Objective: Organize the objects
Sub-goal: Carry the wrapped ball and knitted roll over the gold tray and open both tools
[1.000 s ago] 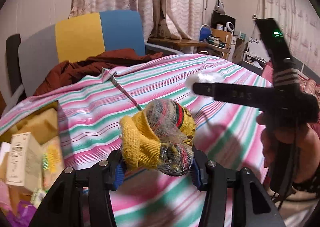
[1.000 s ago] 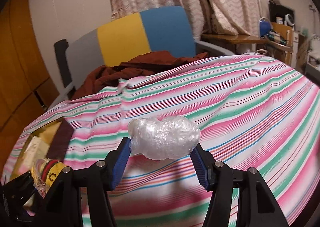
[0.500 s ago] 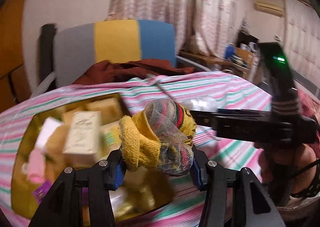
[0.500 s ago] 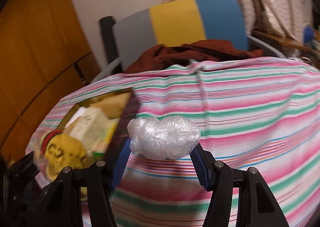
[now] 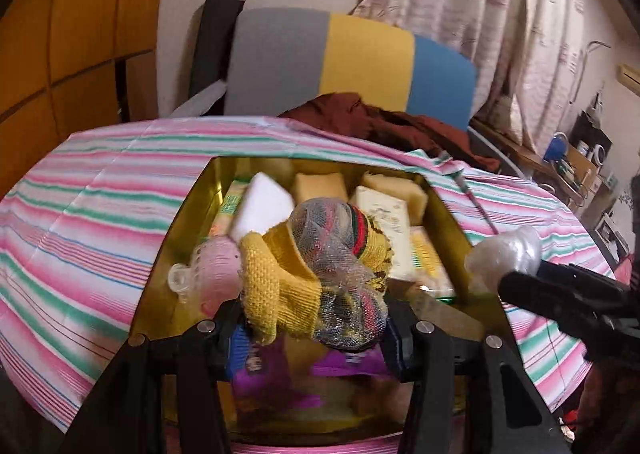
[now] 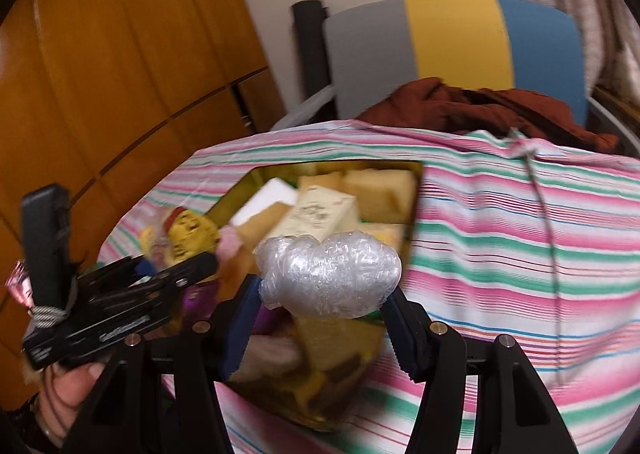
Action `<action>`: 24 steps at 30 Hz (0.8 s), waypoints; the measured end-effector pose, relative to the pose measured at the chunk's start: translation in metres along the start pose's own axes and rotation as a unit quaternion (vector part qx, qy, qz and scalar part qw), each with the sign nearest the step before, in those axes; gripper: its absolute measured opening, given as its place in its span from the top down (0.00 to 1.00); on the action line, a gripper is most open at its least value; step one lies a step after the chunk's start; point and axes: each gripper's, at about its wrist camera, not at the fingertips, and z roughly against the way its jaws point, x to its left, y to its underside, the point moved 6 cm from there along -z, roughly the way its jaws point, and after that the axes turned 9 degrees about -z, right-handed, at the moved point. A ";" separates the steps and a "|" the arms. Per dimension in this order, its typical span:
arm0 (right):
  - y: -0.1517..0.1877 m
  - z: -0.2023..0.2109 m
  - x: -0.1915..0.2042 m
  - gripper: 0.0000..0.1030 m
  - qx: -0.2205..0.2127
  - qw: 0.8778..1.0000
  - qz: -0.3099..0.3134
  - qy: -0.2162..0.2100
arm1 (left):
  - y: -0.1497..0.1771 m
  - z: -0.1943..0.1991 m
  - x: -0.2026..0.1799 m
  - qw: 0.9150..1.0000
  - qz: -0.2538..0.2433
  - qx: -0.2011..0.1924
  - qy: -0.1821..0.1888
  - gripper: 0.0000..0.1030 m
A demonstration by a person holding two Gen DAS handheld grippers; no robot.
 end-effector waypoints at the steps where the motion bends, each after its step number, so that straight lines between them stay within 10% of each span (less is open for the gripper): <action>1: 0.001 -0.004 0.007 0.41 0.004 1.000 0.007 -0.005 | 0.000 -0.002 0.002 1.000 0.004 0.004 0.002 0.48; 11: 0.008 -0.021 0.037 0.40 0.022 0.999 0.035 -0.023 | 0.009 -0.022 0.023 0.997 0.054 0.057 0.003 0.36; 14: 0.010 -0.022 0.036 0.40 0.026 0.999 0.037 -0.022 | 0.005 -0.013 0.024 0.997 0.061 0.045 0.017 0.20; 24: 0.016 -0.036 0.042 0.39 0.049 0.998 0.038 -0.027 | -0.009 0.031 0.063 0.993 0.113 -0.026 -0.038 0.19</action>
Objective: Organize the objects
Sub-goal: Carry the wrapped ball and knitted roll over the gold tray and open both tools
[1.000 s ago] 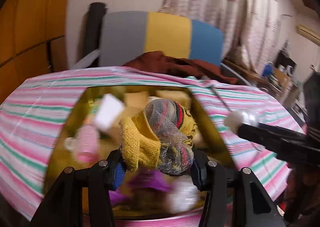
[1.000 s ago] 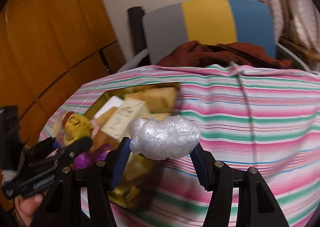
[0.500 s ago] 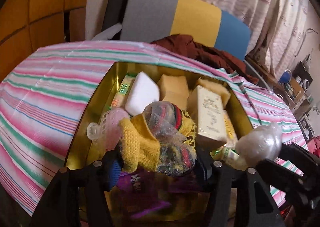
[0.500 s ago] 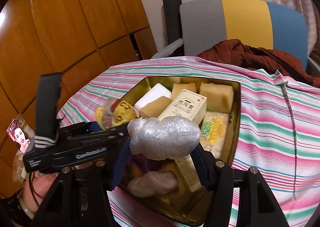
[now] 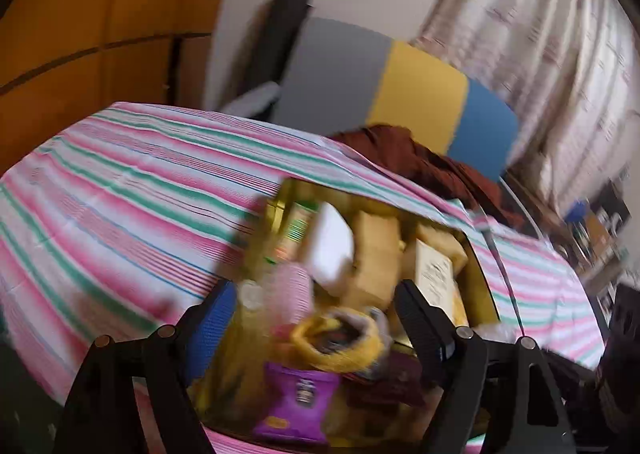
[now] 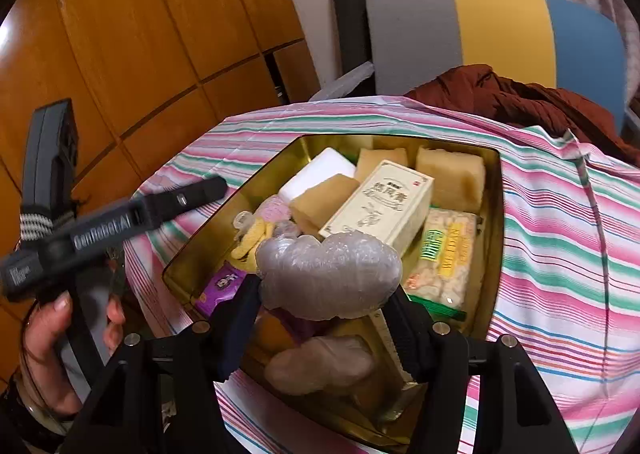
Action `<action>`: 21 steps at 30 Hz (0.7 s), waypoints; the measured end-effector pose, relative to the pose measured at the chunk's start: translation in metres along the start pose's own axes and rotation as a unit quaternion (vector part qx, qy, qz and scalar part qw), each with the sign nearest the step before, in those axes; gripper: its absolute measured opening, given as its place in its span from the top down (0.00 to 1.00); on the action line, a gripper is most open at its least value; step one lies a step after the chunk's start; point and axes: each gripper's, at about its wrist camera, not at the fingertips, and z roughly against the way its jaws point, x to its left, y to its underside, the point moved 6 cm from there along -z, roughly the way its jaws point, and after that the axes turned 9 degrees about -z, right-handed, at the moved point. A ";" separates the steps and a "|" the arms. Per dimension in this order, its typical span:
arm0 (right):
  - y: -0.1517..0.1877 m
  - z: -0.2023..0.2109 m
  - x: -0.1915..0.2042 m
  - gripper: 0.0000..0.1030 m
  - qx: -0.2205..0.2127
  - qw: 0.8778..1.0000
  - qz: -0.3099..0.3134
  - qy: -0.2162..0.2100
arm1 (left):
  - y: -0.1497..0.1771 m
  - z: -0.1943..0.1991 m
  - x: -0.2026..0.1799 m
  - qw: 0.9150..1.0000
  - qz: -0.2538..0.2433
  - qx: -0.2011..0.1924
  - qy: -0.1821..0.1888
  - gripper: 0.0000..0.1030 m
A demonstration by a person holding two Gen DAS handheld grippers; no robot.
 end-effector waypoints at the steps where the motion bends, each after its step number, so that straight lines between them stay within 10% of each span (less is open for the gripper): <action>1: 0.001 -0.001 0.003 0.39 0.003 1.000 0.002 -0.004 | -0.001 0.002 0.005 1.000 0.009 -0.003 -0.005 0.19; 9: 0.016 -0.007 0.018 0.13 0.027 0.999 0.013 -0.029 | -0.003 0.010 0.021 0.999 0.037 -0.006 -0.034 0.19; 21: 0.013 0.000 -0.005 0.13 0.015 1.000 -0.027 -0.005 | 0.012 0.013 0.005 0.998 0.012 0.013 -0.053 0.20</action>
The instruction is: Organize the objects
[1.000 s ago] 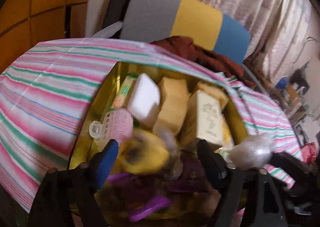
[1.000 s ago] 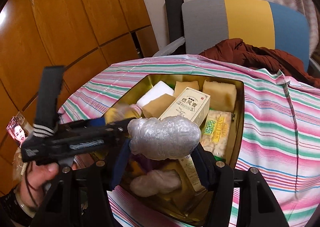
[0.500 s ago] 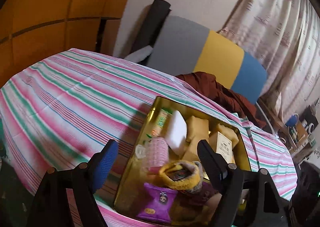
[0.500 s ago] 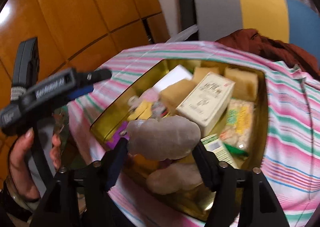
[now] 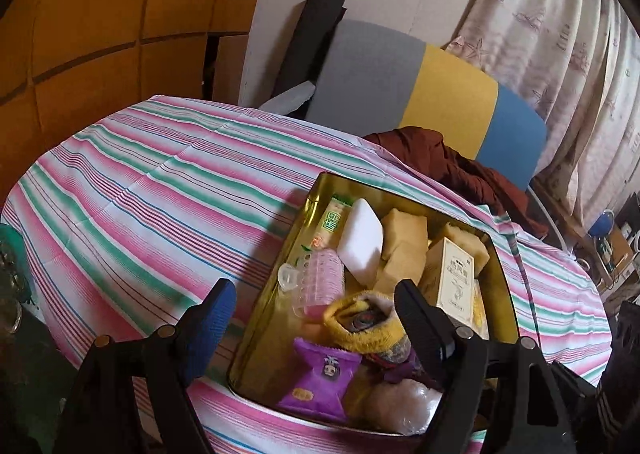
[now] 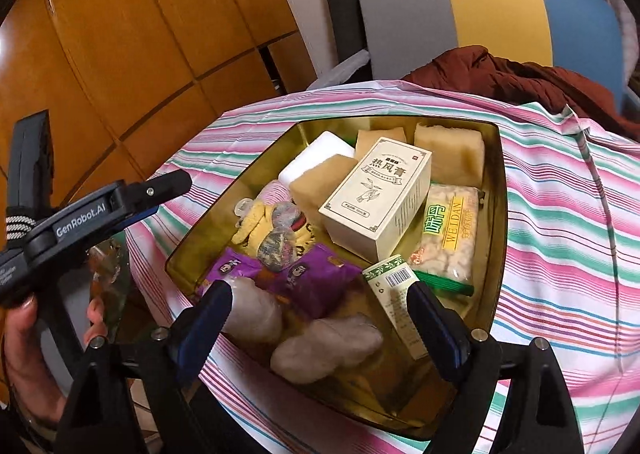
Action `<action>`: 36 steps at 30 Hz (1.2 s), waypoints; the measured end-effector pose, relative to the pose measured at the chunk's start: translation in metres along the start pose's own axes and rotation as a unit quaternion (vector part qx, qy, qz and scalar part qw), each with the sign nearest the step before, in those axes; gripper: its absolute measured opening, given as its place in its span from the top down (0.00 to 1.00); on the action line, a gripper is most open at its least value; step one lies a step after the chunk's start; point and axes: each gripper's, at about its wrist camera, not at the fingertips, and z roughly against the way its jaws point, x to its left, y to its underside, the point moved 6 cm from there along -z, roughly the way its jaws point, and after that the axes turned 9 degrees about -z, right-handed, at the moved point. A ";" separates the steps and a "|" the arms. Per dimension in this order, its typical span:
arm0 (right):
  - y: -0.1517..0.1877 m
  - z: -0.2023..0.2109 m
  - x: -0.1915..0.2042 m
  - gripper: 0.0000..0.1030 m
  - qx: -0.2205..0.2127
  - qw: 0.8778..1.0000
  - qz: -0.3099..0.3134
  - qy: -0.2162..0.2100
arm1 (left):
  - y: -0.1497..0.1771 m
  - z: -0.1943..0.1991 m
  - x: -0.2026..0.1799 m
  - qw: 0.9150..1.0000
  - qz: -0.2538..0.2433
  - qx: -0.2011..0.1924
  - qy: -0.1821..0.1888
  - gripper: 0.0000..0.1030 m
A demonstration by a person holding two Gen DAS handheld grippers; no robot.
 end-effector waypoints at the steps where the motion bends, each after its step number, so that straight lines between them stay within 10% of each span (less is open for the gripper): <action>1: 0.000 0.000 0.001 0.13 0.000 1.000 0.002 0.000 | 0.000 0.001 -0.001 1.000 -0.003 0.000 -0.002 0.20; 36: -0.052 0.024 -0.003 0.00 -0.050 0.986 -0.003 0.162 | -0.002 0.024 -0.005 0.985 -0.033 0.046 -0.161 0.20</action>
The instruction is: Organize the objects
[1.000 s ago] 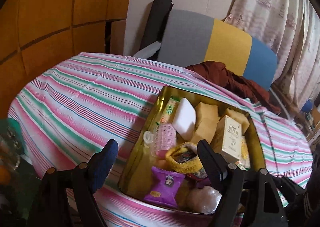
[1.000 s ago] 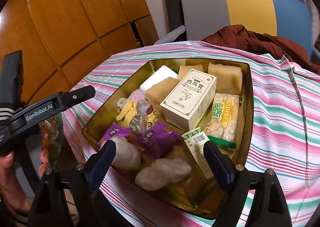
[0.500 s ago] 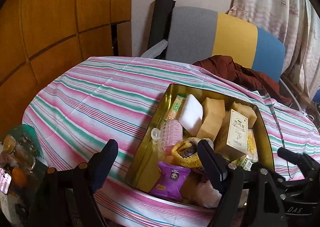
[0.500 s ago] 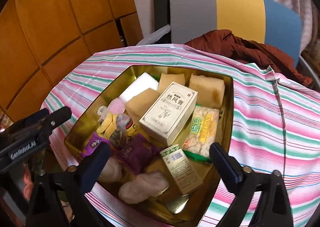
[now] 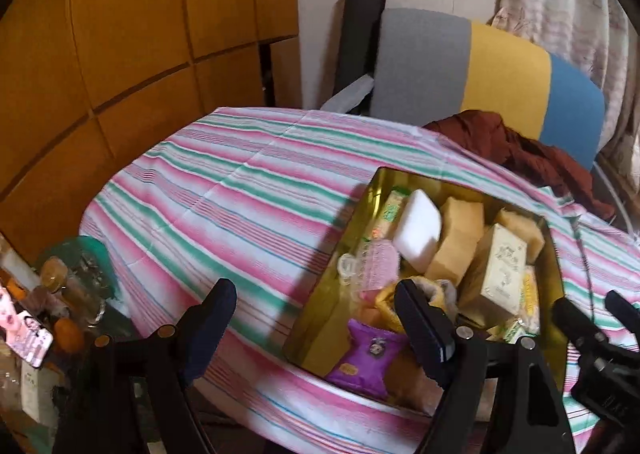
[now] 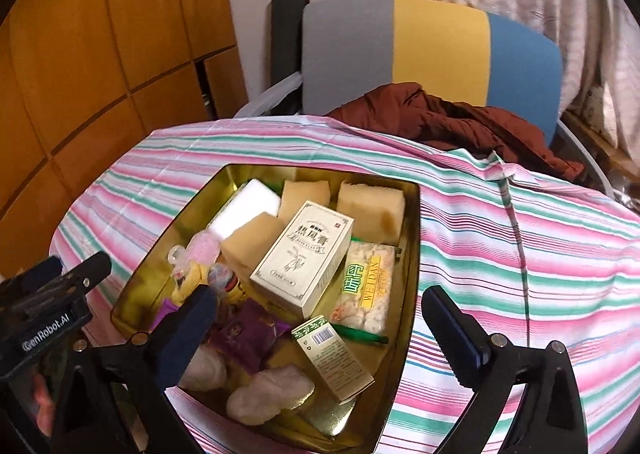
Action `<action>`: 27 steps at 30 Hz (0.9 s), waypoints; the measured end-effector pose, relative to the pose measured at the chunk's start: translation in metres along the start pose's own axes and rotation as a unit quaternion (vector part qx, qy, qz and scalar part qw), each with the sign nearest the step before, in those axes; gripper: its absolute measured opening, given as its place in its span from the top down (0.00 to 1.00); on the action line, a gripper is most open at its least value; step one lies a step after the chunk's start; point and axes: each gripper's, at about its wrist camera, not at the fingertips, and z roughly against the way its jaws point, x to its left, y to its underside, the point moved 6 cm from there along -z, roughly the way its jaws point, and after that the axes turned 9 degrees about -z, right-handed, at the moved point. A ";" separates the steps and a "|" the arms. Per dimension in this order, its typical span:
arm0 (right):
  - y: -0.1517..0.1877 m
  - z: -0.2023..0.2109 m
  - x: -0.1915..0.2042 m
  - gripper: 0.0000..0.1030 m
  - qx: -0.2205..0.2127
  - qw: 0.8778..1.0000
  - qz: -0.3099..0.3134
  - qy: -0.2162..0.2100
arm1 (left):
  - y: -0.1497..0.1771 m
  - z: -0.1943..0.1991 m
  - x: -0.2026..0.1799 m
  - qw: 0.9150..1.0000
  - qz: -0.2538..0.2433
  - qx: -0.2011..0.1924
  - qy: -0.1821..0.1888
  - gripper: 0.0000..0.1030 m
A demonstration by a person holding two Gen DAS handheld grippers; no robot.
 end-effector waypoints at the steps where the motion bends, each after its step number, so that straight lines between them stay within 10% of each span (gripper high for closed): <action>1: -0.001 0.000 -0.001 0.00 0.001 1.000 -0.004 0.003 | 0.000 -0.001 0.000 1.000 -0.003 0.005 -0.001 0.20; 27: -0.001 -0.004 -0.003 0.00 0.018 0.999 -0.020 0.023 | -0.006 0.010 -0.018 0.998 -0.063 0.003 -0.029 0.20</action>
